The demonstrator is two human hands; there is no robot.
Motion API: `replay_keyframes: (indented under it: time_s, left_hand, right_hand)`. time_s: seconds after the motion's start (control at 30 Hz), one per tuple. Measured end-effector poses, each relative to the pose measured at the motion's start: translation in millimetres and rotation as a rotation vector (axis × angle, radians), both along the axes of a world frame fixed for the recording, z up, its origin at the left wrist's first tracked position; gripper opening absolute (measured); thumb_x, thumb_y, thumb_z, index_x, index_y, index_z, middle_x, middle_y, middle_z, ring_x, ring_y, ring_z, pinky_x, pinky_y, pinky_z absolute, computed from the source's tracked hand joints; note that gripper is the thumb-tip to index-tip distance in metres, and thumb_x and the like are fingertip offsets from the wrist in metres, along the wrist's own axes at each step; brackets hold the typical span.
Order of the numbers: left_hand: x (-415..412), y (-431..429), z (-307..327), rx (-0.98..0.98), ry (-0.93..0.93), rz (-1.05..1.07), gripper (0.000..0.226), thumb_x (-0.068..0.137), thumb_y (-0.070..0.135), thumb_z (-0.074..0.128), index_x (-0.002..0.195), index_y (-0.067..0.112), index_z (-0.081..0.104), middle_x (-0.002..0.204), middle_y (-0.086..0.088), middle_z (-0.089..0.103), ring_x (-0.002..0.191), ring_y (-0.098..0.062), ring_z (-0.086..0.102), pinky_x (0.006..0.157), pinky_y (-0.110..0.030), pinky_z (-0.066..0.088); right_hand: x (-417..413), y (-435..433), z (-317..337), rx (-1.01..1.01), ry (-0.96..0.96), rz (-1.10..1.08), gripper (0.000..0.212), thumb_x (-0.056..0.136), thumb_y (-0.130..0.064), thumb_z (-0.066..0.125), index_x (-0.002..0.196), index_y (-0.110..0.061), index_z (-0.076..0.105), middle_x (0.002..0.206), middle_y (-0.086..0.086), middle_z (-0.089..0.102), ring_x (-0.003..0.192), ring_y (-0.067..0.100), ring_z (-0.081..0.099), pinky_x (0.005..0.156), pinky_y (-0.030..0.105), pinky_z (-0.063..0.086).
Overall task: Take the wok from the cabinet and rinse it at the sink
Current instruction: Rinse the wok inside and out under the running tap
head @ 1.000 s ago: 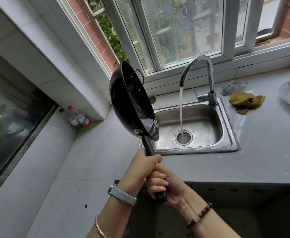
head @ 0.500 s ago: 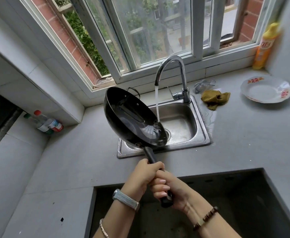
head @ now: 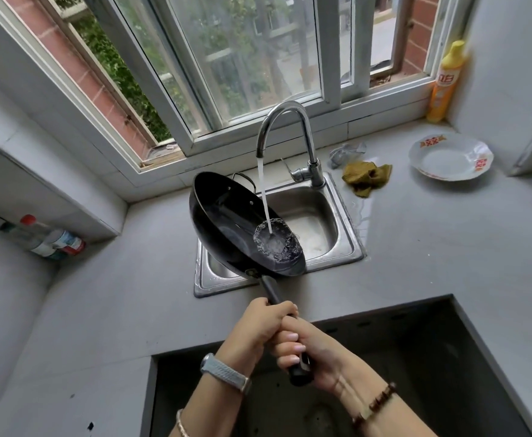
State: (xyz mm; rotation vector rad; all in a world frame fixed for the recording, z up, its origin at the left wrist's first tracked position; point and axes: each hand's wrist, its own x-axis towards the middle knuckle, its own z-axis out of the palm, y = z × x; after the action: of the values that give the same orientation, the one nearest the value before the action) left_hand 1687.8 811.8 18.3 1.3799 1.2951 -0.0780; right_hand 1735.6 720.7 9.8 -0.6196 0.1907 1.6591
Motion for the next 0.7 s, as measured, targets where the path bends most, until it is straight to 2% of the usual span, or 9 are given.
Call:
replay_keyframes:
  time_s: [0.1,0.2,0.33,0.4,0.47,0.57,0.7]
  left_hand:
    - [-1.1,2.6,3.1,0.01,-0.012,-0.002,0.03,0.057,0.028,0.07,0.076,0.006,0.062,0.067,-0.008,0.065,0.054,-0.019,0.058,0.06,-0.03,0.05]
    - [-4.0,7.9,7.0,0.021,-0.02,-0.011,0.04,0.048,0.032,0.069,0.077,0.005,0.065,0.067,-0.008,0.066,0.057,-0.02,0.06,0.065,-0.033,0.05]
    - [-1.8,11.7,12.3,-0.034,-0.04,-0.015,0.04,0.039,0.037,0.071,0.068,0.01,0.069,0.064,-0.006,0.064,0.053,-0.018,0.057,0.061,-0.03,0.046]
    - [3.5,11.2,16.0,-0.082,-0.052,-0.005,0.025,0.048,0.033,0.073,0.059,0.011,0.07,0.058,-0.004,0.062,0.046,-0.015,0.054,0.056,-0.026,0.043]
    - [7.5,11.3,16.2,-0.126,-0.059,0.006,0.017,0.07,0.025,0.072,0.06,0.012,0.07,0.05,-0.001,0.058,0.038,-0.011,0.05,0.047,-0.019,0.041]
    - [10.3,8.8,16.8,-0.188,-0.084,0.024,0.025,0.087,0.018,0.061,0.064,0.009,0.065,0.037,0.003,0.05,0.028,-0.008,0.044,0.036,-0.011,0.033]
    - [11.5,2.1,17.5,-0.23,-0.108,0.018,0.035,0.091,0.016,0.057,0.057,0.008,0.053,0.029,0.004,0.038,0.022,-0.007,0.035,0.031,-0.01,0.027]
  right_hand:
    - [-0.7,2.3,3.4,0.008,0.017,0.005,0.041,0.097,-0.006,0.037,0.061,-0.017,0.055,0.051,-0.007,0.029,0.032,0.001,0.03,0.032,0.013,0.029]
    - [-1.6,6.5,9.3,0.013,0.028,0.02,0.037,0.097,-0.006,0.037,0.065,-0.017,0.052,0.051,-0.008,0.029,0.032,0.001,0.03,0.032,0.012,0.029]
    - [4.6,9.1,18.7,0.009,0.005,0.034,0.034,0.097,-0.005,0.038,0.069,-0.016,0.055,0.051,-0.008,0.03,0.032,0.0,0.03,0.032,0.012,0.028]
    - [10.6,9.6,23.9,-0.005,-0.043,0.047,0.028,0.096,-0.004,0.037,0.075,-0.017,0.049,0.05,-0.008,0.031,0.032,0.0,0.031,0.032,0.012,0.029]
    - [14.6,10.2,26.9,-0.027,-0.111,0.062,0.026,0.095,-0.002,0.037,0.076,-0.018,0.045,0.05,-0.007,0.033,0.033,0.0,0.031,0.032,0.013,0.03]
    - [16.6,9.1,29.6,-0.056,-0.21,0.076,0.027,0.093,0.0,0.039,0.073,-0.017,0.042,0.051,-0.006,0.034,0.035,0.0,0.033,0.033,0.014,0.032]
    - [19.5,3.1,33.7,-0.089,-0.289,0.092,0.024,0.092,0.001,0.039,0.075,-0.016,0.043,0.05,-0.005,0.037,0.035,0.001,0.035,0.035,0.014,0.034]
